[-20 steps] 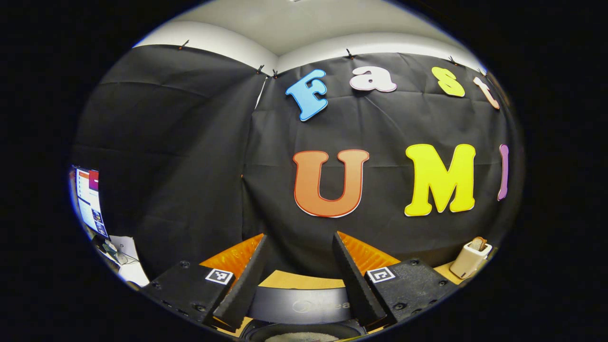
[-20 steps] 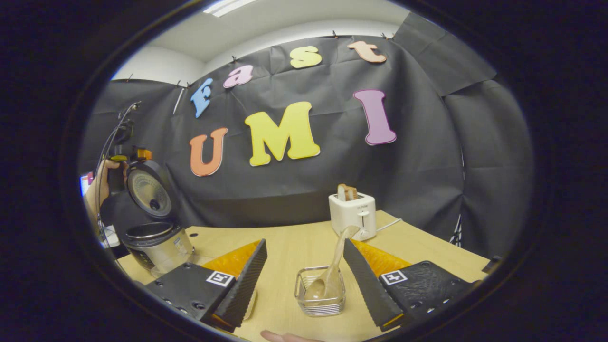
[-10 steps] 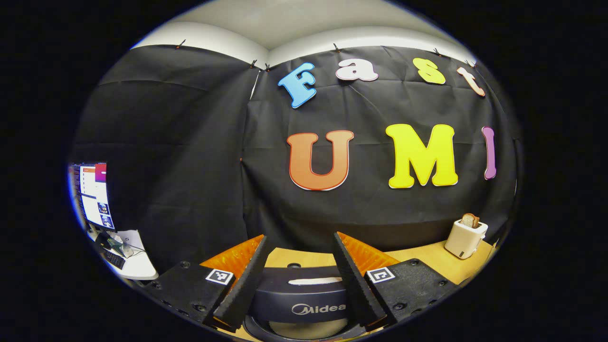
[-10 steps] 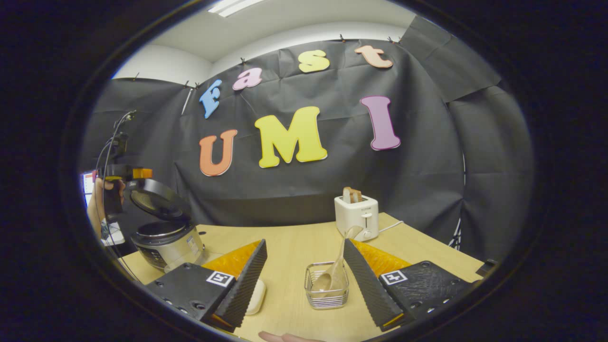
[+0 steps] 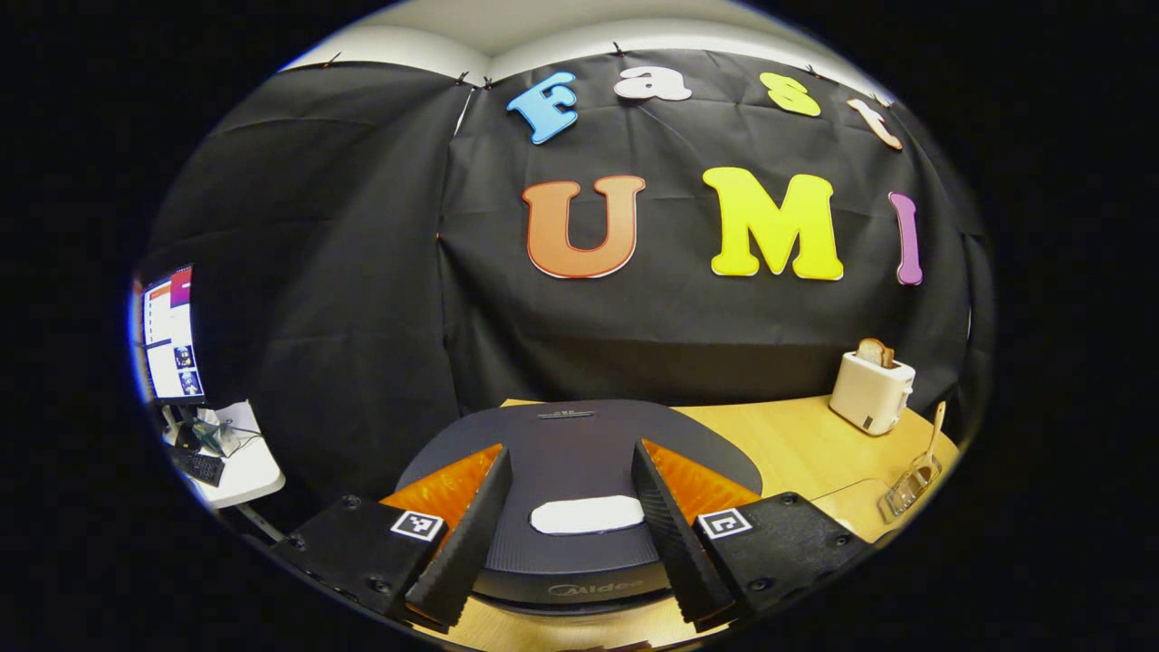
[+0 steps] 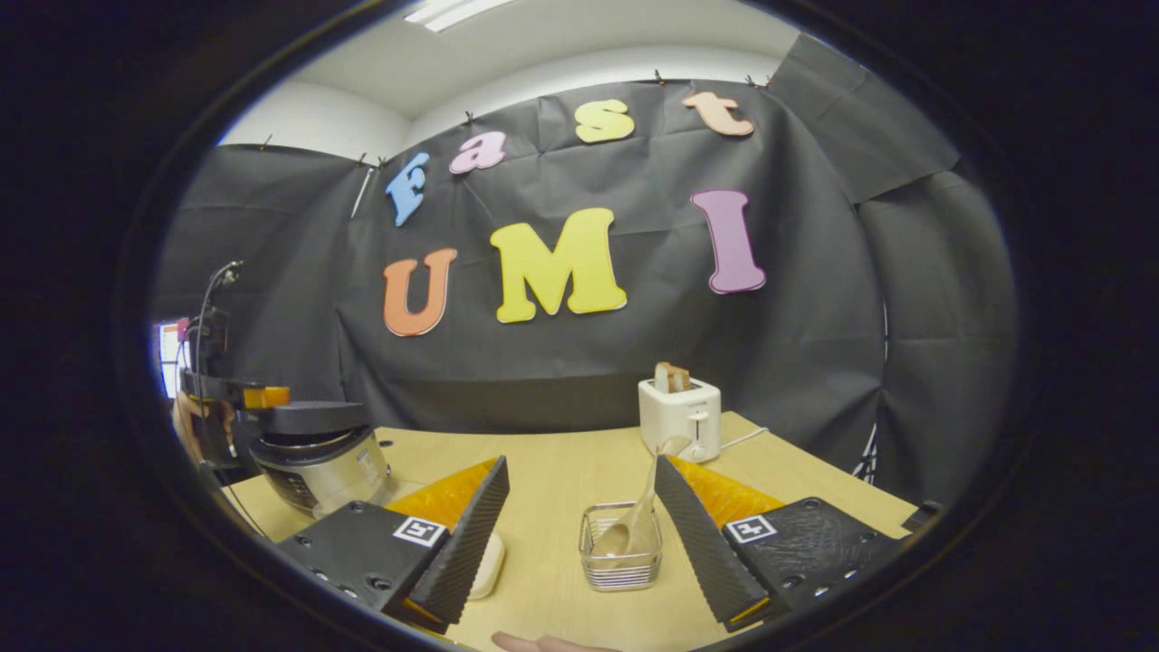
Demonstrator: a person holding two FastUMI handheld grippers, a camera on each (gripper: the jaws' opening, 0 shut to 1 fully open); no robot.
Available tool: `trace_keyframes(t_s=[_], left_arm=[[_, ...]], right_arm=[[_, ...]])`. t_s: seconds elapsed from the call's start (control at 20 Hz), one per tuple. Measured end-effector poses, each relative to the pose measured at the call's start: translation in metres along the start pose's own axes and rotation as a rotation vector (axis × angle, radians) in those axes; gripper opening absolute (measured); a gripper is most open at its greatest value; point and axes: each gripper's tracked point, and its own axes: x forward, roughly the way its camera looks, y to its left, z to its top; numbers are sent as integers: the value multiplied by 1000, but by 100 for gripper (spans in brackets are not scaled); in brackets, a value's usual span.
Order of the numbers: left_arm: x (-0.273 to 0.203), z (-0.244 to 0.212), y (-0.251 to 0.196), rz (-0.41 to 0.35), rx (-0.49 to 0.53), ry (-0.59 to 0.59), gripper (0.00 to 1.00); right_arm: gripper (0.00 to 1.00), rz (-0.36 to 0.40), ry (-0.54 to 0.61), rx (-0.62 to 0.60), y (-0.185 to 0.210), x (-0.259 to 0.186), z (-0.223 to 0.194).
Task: Close the left gripper, press the button to open the rice cooker; take a wooden spoon from the chopstick holder with the right hand, scoop a spoonful of rice and pour it into the rice cooker, then put the wooden spoon back into the chopstick holder.
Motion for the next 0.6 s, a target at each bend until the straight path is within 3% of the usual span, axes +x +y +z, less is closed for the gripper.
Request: trace_keyframes(t_s=[0.05, 0.3, 0.6], left_arm=[[-1, -7, 0, 14, 10, 2, 87], [-16, -20, 1, 87, -3, -34, 85], [-25, -34, 0, 81, -37, 37, 82]], right_arm=[[92, 5, 1, -2, 2, -1, 0], [92, 22, -24, -20, 8, -7, 7], [92, 43, -37, -31, 18, -16, 10]])
